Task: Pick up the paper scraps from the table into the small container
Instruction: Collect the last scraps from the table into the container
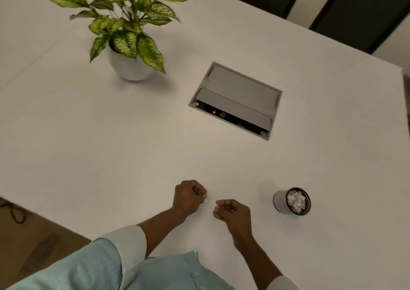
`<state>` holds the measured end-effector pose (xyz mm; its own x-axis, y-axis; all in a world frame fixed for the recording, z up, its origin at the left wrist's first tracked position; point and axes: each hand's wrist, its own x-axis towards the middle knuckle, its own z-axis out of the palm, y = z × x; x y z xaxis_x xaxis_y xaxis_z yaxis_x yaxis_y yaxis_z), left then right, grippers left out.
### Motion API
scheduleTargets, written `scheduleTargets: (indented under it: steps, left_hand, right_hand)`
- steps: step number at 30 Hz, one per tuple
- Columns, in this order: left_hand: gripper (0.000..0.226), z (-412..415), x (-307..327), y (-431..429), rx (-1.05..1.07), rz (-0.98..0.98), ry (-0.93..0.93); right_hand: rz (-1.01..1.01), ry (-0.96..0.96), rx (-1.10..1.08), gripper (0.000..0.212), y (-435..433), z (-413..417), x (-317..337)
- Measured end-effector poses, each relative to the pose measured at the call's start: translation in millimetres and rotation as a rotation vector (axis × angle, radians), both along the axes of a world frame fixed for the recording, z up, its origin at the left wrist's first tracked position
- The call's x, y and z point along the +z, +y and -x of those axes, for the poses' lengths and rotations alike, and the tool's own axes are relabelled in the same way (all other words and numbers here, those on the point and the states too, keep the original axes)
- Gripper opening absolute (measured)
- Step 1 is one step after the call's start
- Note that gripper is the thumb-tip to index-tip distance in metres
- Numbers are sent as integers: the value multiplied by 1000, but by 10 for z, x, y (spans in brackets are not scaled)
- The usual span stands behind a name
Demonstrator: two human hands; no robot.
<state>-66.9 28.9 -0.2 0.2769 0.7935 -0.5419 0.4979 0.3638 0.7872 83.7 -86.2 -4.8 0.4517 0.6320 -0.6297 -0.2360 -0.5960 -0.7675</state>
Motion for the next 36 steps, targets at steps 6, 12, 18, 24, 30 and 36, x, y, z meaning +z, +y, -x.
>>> scheduleTargets:
  steps: [6, 12, 18, 24, 30, 36]
  left_hand:
    - [15, -592, 194, -357, -57, 118, -92]
    - [21, -887, 299, -592, -48, 240, -119]
    - [31, -1114, 407, -718, -32, 355, -186]
    - [18, -1276, 376, -777, -243, 175, -133]
    - [28, -1211, 60, -648, -811, -423, 335]
    - [102, -996, -330, -460, -1243, -522, 576]
  right_hand:
    - [-116, 7, -199, 25, -379, -242, 203]
    - [-141, -232, -169, 21, -682, -442, 344]
    - [-70, -436, -187, 19, -847, -597, 376]
    - [-46, -466, -254, 18, -901, -857, 426]
    - [-9, -549, -352, 11, -890, -1301, 509]
    - [18, -746, -327, 8, -787, -1732, 523]
